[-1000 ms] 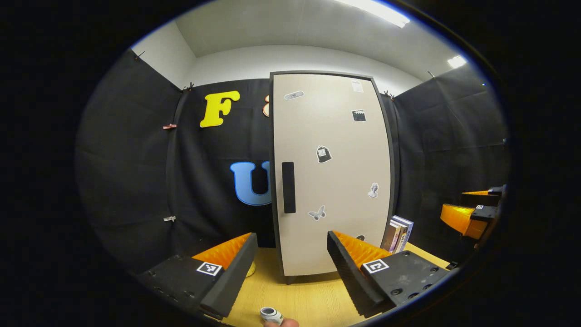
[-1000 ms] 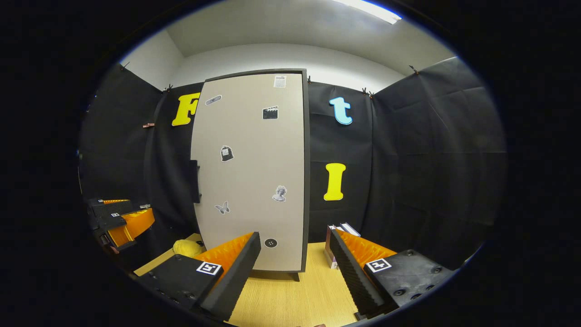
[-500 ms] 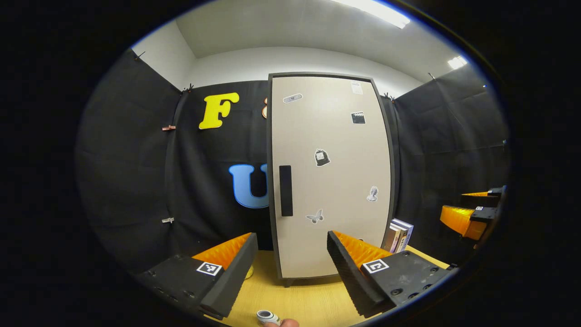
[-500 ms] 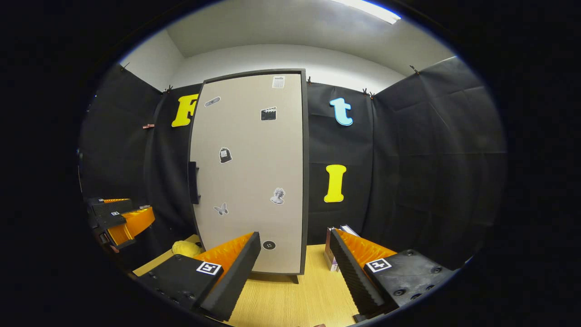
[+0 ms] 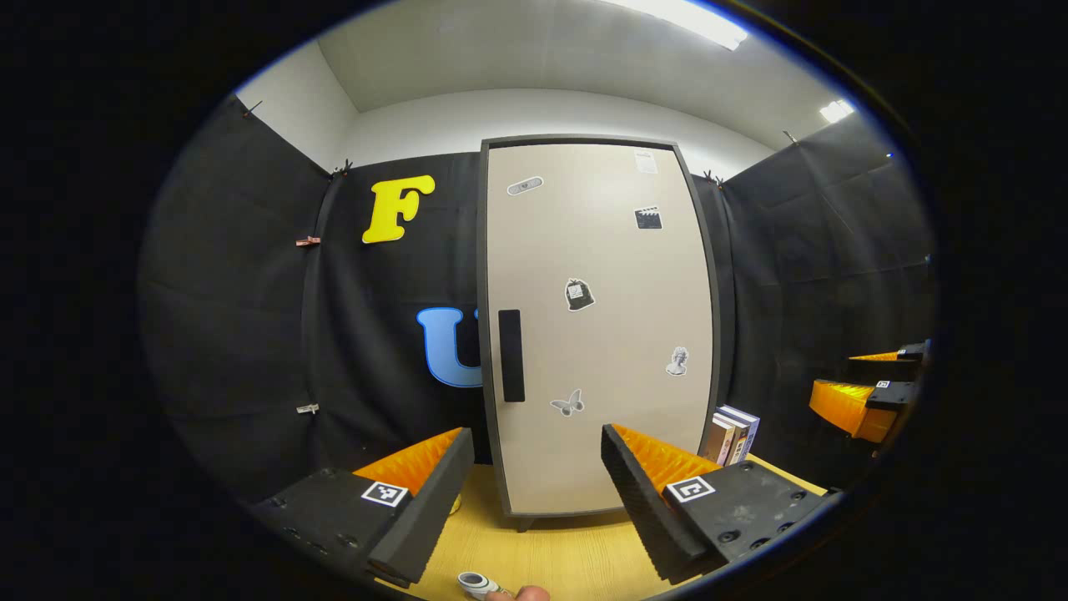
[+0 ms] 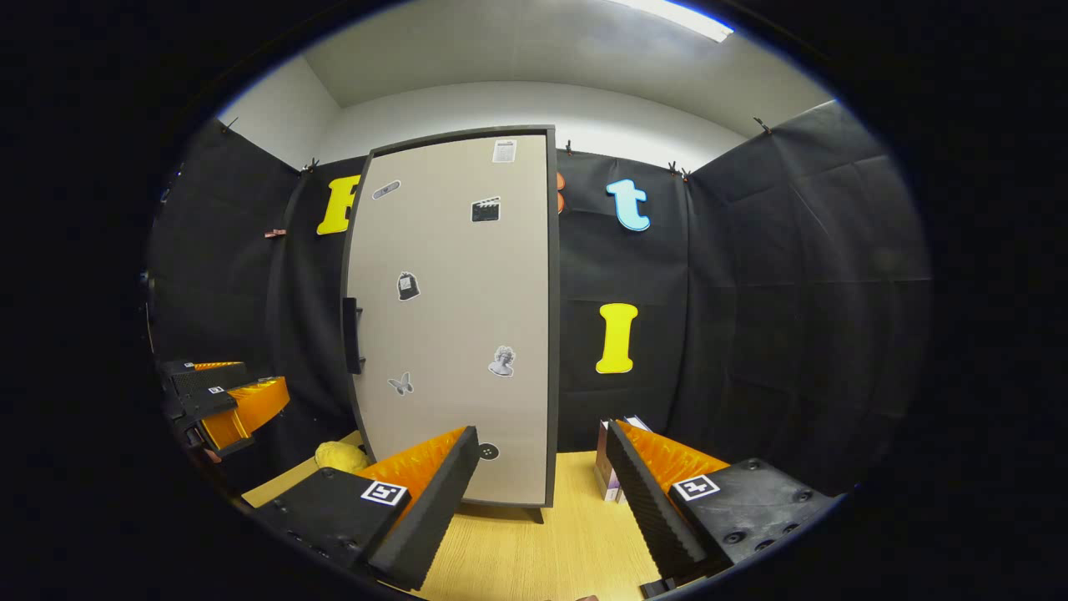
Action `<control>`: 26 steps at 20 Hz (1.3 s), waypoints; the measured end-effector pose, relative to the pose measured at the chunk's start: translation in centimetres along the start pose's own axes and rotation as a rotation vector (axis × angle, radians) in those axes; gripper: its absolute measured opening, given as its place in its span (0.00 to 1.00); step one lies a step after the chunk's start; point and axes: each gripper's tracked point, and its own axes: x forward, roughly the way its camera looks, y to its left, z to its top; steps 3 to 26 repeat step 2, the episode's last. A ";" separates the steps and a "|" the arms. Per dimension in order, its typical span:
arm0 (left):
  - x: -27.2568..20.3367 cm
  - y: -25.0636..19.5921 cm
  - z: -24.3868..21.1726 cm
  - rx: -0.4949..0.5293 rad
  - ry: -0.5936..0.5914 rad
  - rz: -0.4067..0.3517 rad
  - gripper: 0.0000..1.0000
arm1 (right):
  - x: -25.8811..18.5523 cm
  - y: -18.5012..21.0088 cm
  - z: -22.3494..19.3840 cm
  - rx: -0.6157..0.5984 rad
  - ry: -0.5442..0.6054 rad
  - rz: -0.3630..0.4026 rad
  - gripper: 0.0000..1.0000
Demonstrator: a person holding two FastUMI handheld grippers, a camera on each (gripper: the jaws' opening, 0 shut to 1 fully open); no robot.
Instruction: Open the cabinet door with the right hand, grasp the bottle in the cabinet with the left hand and place it on the coaster, then close the cabinet door with the right hand.
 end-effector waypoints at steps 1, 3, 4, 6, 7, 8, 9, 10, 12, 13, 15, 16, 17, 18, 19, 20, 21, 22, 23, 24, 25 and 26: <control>0.0 -0.1 0.0 0.001 -0.001 0.003 0.96 | 0.2 -0.2 0.0 0.004 -0.002 0.001 0.99; 0.0 -0.2 0.0 0.001 -0.001 0.006 0.96 | 0.3 -0.5 0.0 0.008 -0.001 0.003 0.99; 0.0 -0.2 0.0 0.001 -0.001 0.006 0.96 | 0.3 -0.5 0.0 0.008 -0.001 0.003 0.99; 0.0 -0.2 0.0 0.001 -0.001 0.006 0.96 | 0.3 -0.5 0.0 0.008 -0.001 0.003 0.99; 0.0 -0.2 0.0 0.001 -0.001 0.006 0.96 | 0.3 -0.5 0.0 0.008 -0.001 0.003 0.99; 0.0 -0.2 0.0 0.001 -0.001 0.006 0.96 | 0.3 -0.5 0.0 0.008 -0.001 0.003 0.99; 0.0 -0.2 0.0 0.001 -0.001 0.006 0.96 | 0.3 -0.5 0.0 0.008 -0.001 0.003 0.99; 0.0 -0.2 0.0 0.001 -0.001 0.006 0.96 | 0.3 -0.5 0.0 0.008 -0.001 0.003 0.99; 0.0 -0.2 0.0 0.001 -0.001 0.006 0.96 | 0.3 -0.5 0.0 0.008 -0.001 0.003 0.99; 0.0 -0.2 0.0 0.001 -0.001 0.006 0.96 | 0.3 -0.5 0.0 0.008 -0.001 0.003 0.99; 0.0 -0.2 0.0 0.001 -0.001 0.006 0.96 | 0.3 -0.5 0.0 0.008 -0.001 0.003 0.99; 0.0 -0.2 0.0 0.001 -0.001 0.006 0.96 | 0.3 -0.5 0.0 0.008 -0.001 0.003 0.99; 0.0 -0.2 0.0 0.001 -0.001 0.006 0.96 | 0.3 -0.5 0.0 0.008 -0.001 0.003 0.99; 0.0 -0.2 0.0 0.001 -0.001 0.006 0.96 | 0.3 -0.5 0.0 0.008 -0.001 0.003 0.99; 0.0 -0.2 0.0 0.001 -0.001 0.006 0.96 | 0.3 -0.5 0.0 0.008 -0.001 0.003 0.99; 0.0 -0.2 0.0 0.001 -0.001 0.006 0.96 | 0.3 -0.5 0.0 0.008 -0.001 0.003 0.99; 0.0 -0.2 0.0 0.001 -0.001 0.006 0.96 | 0.3 -0.5 0.0 0.008 -0.001 0.003 0.99; 0.0 -0.2 0.0 0.001 -0.001 0.006 0.96 | 0.3 -0.5 0.0 0.008 -0.001 0.003 0.99; 0.0 -0.2 0.0 0.001 -0.001 0.006 0.96 | 0.3 -0.5 0.0 0.008 -0.001 0.003 0.99; 0.0 -0.2 0.0 0.001 -0.001 0.006 0.96 | 0.3 -0.5 0.0 0.008 -0.001 0.003 0.99; 0.0 -0.2 0.0 0.001 -0.001 0.006 0.96 | 0.3 -0.5 0.0 0.008 -0.001 0.003 0.99; 0.0 -0.2 0.0 0.001 -0.001 0.006 0.96 | 0.3 -0.5 0.0 0.008 -0.001 0.003 0.99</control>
